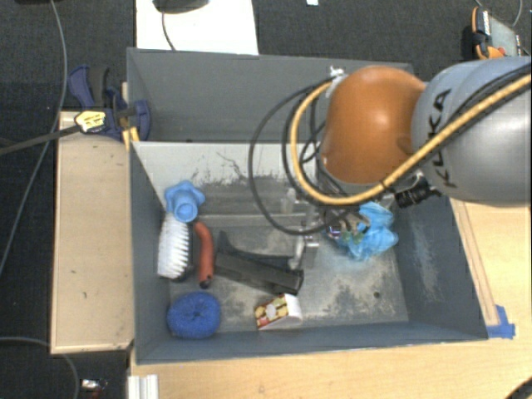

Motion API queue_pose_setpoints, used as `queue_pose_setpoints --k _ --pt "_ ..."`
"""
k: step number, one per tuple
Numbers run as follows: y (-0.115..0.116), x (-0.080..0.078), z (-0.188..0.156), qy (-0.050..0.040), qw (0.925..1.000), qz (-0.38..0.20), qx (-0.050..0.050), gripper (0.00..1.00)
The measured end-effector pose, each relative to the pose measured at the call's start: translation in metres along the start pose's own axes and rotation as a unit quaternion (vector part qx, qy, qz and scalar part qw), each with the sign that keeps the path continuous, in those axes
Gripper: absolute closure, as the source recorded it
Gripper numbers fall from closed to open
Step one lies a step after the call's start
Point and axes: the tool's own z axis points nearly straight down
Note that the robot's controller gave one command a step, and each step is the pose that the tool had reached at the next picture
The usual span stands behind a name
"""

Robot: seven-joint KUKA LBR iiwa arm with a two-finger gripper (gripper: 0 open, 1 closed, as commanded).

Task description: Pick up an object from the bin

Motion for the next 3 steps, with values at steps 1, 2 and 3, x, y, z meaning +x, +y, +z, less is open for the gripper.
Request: queue_pose_setpoints --k 1,2,3 --pt "-0.001 -0.002 -0.004 -0.0039 1.0000 0.002 0.000 0.00" --pt "0.052 0.002 0.133 -0.0008 0.9999 0.015 -0.001 0.00" --pt "0.052 -0.001 0.047 -0.0100 0.9960 0.089 -0.002 0.00"
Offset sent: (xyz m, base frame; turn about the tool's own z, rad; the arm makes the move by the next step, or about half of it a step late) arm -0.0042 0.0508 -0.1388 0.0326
